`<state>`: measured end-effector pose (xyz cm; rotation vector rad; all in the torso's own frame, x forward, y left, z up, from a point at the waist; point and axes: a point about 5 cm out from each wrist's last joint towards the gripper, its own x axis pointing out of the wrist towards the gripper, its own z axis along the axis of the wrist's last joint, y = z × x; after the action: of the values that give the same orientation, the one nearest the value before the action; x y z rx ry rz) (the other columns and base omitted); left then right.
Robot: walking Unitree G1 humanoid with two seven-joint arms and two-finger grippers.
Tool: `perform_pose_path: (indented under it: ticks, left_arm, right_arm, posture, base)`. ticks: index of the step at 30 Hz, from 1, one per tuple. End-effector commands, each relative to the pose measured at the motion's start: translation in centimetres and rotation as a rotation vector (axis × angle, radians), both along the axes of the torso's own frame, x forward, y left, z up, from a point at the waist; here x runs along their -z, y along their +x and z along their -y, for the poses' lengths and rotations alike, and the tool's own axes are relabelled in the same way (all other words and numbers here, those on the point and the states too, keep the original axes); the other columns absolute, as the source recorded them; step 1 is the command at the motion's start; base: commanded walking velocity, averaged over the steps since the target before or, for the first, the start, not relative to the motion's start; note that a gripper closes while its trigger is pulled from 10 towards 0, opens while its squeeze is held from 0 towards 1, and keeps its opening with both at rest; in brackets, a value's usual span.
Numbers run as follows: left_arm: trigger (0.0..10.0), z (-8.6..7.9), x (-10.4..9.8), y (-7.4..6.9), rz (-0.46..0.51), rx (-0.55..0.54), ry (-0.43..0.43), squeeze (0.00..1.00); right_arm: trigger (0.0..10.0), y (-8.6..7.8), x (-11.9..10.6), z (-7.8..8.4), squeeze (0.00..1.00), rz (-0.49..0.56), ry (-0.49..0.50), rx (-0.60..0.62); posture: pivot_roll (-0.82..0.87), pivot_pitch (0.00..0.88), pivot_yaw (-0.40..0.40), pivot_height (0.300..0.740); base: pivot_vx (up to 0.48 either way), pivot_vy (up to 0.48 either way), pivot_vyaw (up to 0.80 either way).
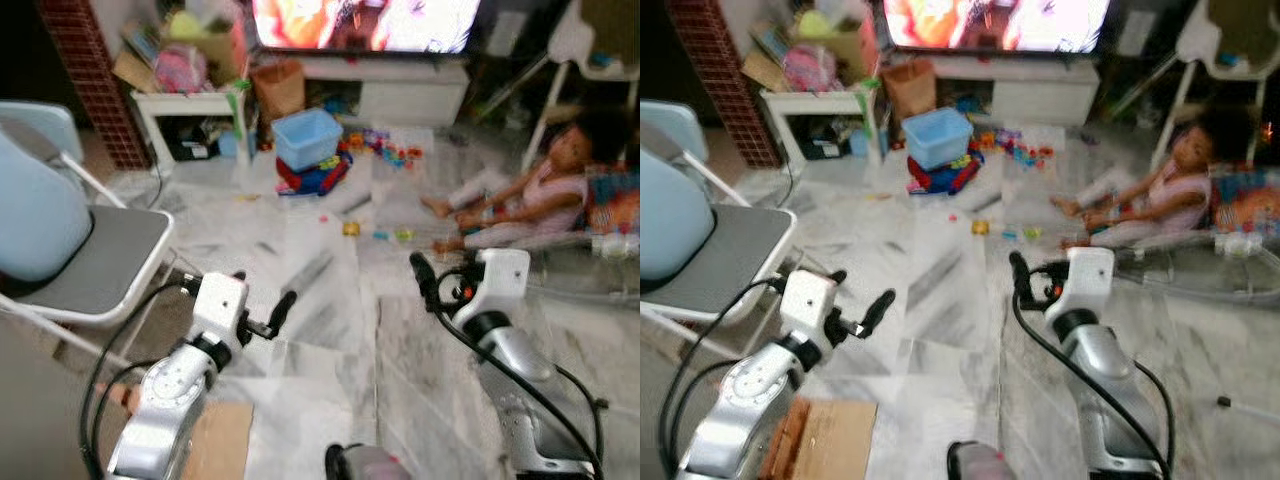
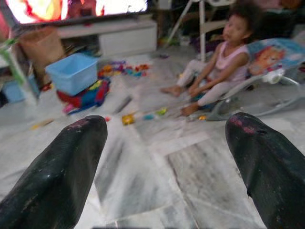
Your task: Restocking fridge
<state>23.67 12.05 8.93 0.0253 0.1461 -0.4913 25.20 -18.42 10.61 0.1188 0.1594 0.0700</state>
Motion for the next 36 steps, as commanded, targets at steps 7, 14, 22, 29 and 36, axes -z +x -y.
perform_pose_path:
  ticks: [7,14,22,29,36]
  left_arm:
    - [10.0,-0.4,-0.37,0.43,0.021,0.012,0.016,0.0]
    - [10.0,-0.45,-0.42,0.61,0.025,-0.002,0.012,0.0]
    - [10.0,-0.56,-0.71,0.76,0.05,-0.011,0.008,0.0]
    - [10.0,-0.41,-1.0,1.02,0.064,-0.002,0.002,0.0]
    - [10.0,-0.31,-0.93,0.94,0.063,0.006,0.001,0.0]
  right_arm:
    - [10.0,0.44,-0.63,-0.84,0.0,0.026,0.016,-0.013]
    - [10.0,0.69,-0.82,-0.86,0.0,0.032,0.015,-0.013]
    - [10.0,0.42,-0.77,-1.12,0.0,0.03,0.021,-0.015]
    - [10.0,0.32,-0.85,-1.19,0.0,0.032,0.026,-0.01]
    - [10.0,0.2,-0.97,-1.21,0.0,0.037,0.022,-0.016]
  posture:
    - [-0.03,0.0,0.019,0.74]
    - [-0.03,0.0,0.015,0.74]
    - [-0.03,0.0,0.019,0.74]
    - [-0.04,0.0,0.025,0.74]
    - [-0.04,0.0,0.027,0.74]
  base:
    - [0.0,0.0,-0.8]
    - [0.0,0.0,-0.8]
    - [0.03,0.0,-0.8]
    - [0.299,0.0,-0.8]
    - [0.352,0.0,-0.8]
